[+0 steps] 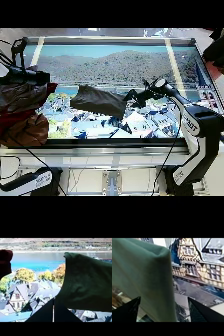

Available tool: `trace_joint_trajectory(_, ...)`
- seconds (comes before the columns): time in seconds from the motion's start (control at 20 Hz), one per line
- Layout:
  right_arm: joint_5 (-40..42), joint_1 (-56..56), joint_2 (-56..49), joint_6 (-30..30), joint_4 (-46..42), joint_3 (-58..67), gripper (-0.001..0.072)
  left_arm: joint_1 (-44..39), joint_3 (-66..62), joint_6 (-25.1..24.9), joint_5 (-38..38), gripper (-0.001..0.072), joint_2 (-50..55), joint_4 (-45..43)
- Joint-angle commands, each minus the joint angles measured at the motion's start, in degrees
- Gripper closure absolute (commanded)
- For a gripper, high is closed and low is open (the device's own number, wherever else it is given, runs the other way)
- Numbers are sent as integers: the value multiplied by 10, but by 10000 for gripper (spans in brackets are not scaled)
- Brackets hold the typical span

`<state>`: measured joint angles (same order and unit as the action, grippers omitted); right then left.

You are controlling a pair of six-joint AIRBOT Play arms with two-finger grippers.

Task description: Fold the shirts.

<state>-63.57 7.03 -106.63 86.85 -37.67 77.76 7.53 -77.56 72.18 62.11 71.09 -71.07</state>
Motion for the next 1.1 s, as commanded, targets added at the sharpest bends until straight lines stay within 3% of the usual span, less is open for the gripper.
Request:
trace_joint_trajectory(0.0, 24, 26, -28, -35, 72, -11, 49, 1, 0, 0, 1, 695, 5, 13)
trace_joint_trajectory(0.1, 45, 50, -28, -84, 131, -11, 178, 0, 0, 0, 1, 695, 5, 13)
trace_joint_trajectory(0.25, 115, 83, -28, -96, 169, -11, 257, 0, 0, 0, 4, 695, 5, 19)
trace_joint_trajectory(0.3, 137, 91, -28, -96, 169, -10, 436, 1, 0, 0, 8, 695, 5, 26)
trace_joint_trajectory(0.35, 141, 95, -28, -96, 173, -6, 702, 0, 0, 0, 12, 695, 5, 28)
trace_joint_trajectory(0.5, 78, 87, -18, -146, 172, 49, 697, -1, 0, 0, 16, 695, 5, 27)
trace_joint_trajectory(0.6, 23, 58, 9, -151, 110, 113, 697, -1, 0, 0, 16, 695, 5, 27)
trace_joint_trajectory(0.85, -166, -73, 134, -13, -273, 229, 697, -1, 0, 0, 16, 695, 5, 28)
trace_joint_trajectory(1.05, -252, -220, 228, -3, -392, 229, 697, -1, 0, 0, 16, 694, 5, 28)
